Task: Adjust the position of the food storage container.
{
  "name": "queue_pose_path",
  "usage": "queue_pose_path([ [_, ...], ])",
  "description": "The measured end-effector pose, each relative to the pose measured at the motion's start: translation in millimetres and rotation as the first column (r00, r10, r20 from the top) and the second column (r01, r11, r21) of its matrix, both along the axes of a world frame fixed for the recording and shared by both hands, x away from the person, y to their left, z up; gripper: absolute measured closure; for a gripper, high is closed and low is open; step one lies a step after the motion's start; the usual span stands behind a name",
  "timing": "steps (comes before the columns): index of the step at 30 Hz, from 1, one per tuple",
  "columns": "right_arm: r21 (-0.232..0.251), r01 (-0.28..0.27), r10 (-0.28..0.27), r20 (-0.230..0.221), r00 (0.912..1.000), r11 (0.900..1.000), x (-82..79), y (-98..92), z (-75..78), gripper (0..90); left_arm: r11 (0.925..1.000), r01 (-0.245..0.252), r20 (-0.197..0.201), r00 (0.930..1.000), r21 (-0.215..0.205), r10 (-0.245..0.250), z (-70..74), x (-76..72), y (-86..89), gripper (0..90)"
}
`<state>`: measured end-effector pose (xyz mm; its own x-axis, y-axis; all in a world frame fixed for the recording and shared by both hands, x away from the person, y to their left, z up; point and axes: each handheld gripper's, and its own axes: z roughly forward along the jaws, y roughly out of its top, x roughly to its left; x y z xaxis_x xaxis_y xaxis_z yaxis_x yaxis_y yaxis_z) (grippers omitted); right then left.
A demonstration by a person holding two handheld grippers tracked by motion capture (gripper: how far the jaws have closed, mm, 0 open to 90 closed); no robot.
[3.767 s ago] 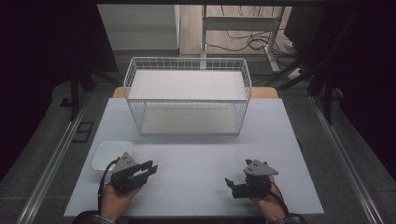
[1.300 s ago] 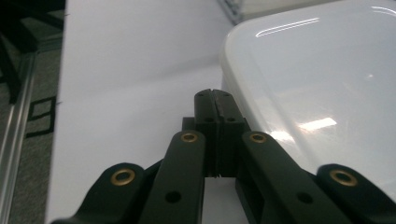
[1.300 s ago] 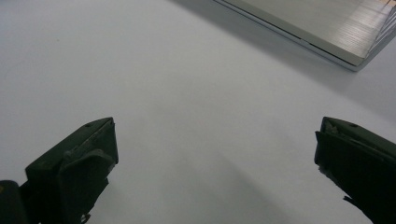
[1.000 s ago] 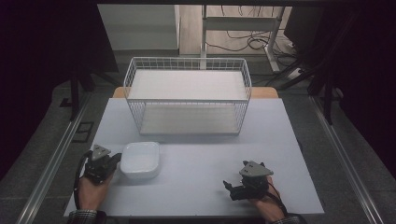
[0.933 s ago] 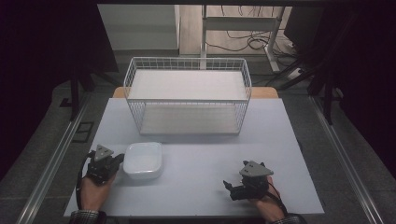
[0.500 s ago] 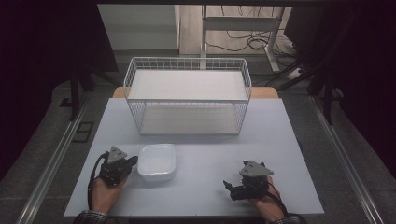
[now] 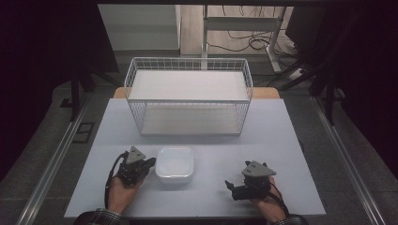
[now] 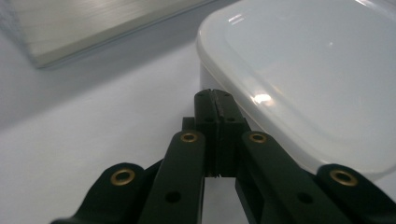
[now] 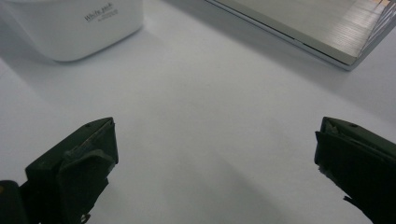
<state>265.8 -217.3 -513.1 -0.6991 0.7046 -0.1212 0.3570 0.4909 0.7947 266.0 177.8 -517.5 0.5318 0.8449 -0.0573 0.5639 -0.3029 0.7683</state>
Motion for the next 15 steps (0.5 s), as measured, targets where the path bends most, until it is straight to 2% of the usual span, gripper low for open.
queue_pose_path([
  [5,0.000,0.001,-0.001,0.000,1.0000,1.000,0.1,-0.1,-0.1,0.0,0.9983,0.055,0.000,0.9985,0.019,-0.055,-1.4,0.8,-18.7,89.8],
  [15,-0.005,-0.003,0.002,-0.004,1.0000,1.000,0.1,0.4,-0.6,0.0,0.9942,0.108,-0.002,0.9942,0.003,-0.108,-4.7,3.0,-42.3,89.8],
])
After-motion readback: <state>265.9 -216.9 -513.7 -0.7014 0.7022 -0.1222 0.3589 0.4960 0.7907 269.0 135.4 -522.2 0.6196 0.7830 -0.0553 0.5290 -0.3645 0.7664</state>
